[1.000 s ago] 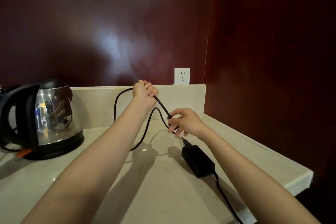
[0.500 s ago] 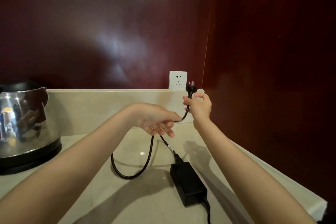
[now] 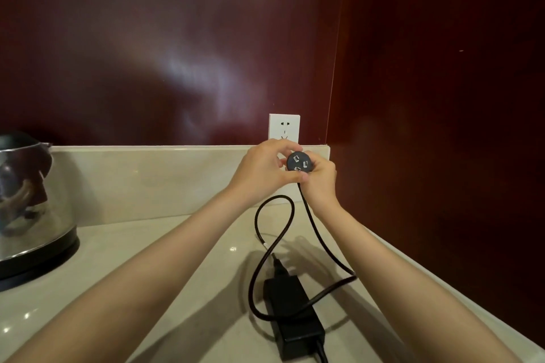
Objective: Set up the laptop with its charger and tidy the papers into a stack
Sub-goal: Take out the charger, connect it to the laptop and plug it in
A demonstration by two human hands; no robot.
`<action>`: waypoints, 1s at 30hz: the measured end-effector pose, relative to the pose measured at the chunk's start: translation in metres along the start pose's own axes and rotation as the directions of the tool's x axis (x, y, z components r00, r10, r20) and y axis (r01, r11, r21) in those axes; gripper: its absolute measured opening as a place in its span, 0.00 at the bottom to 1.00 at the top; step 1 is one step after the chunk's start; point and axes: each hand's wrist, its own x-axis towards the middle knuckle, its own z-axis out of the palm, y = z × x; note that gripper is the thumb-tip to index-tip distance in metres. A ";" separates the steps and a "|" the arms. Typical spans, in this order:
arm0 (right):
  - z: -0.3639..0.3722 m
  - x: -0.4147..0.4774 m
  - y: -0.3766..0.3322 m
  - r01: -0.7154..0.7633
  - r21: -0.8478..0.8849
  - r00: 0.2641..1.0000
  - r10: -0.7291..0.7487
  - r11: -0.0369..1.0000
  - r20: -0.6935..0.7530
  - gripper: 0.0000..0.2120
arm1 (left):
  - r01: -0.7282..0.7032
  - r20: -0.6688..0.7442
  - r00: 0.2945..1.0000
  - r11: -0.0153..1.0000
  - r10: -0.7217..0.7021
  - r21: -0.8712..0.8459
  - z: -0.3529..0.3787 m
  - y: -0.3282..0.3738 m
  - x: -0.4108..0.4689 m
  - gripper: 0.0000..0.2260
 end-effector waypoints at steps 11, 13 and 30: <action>-0.031 0.022 0.004 -0.177 -0.068 0.927 0.189 0.982 0.324 0.14 | -0.029 0.037 0.999 0.998 0.027 0.058 0.017 -0.005 0.019 0.19; -0.036 0.030 0.004 -0.293 -0.097 0.880 0.308 0.951 0.361 0.14 | 0.008 0.053 0.999 1.000 -0.008 0.001 0.018 -0.007 0.024 0.17; -0.021 0.105 0.023 -0.015 -0.774 0.991 0.111 0.633 0.072 0.12 | 0.136 0.702 0.607 0.919 -0.372 0.370 0.039 -0.041 0.033 0.11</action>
